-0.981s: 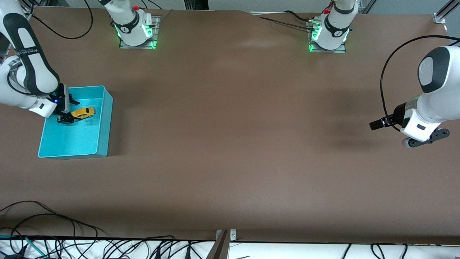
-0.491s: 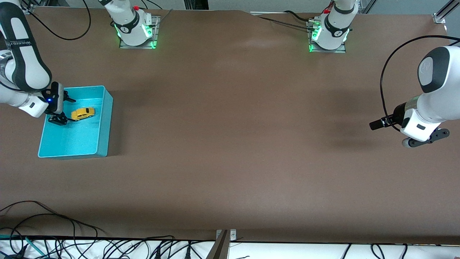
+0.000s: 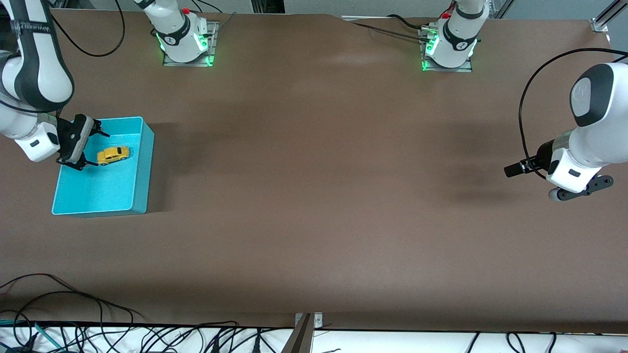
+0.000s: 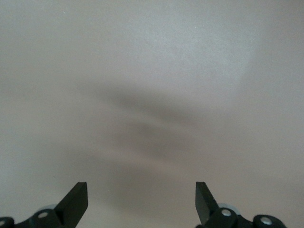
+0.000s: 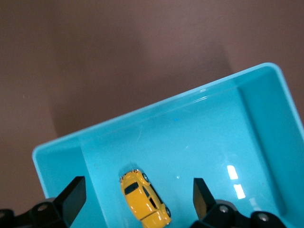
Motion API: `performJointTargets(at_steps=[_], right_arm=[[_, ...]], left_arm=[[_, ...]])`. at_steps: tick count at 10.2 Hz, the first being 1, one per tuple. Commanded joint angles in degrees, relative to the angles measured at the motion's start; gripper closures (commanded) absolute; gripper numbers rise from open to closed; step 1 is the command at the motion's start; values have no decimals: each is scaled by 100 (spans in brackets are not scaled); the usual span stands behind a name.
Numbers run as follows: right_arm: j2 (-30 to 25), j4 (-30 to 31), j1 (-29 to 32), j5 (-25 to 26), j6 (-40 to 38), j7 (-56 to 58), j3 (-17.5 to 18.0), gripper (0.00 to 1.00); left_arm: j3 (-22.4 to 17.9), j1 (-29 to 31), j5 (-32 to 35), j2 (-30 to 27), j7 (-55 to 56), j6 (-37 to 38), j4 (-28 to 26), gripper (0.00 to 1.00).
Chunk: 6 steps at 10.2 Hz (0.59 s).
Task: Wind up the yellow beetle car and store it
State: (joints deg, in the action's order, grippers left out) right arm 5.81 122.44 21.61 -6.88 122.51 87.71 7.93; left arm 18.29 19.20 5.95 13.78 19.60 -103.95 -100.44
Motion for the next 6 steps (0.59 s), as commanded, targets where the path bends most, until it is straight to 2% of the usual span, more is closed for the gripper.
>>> performJointTargets(at_steps=[1, 4, 6], right_arm=[[-500, 52, -340, -77, -148, -1426, -37, 0], [-1098, -27, -727, -130, -516, -3561, 15, 0], [-1196, -482, -851, -130, -981, -4898, 225, 0]], left_arm=[[25, 13, 47, -51, -123, 85, 16, 0], [25, 22, 47, -59, -657, 94, 16, 0], [17, 57, 47, -59, -1141, 129, 103, 0]])
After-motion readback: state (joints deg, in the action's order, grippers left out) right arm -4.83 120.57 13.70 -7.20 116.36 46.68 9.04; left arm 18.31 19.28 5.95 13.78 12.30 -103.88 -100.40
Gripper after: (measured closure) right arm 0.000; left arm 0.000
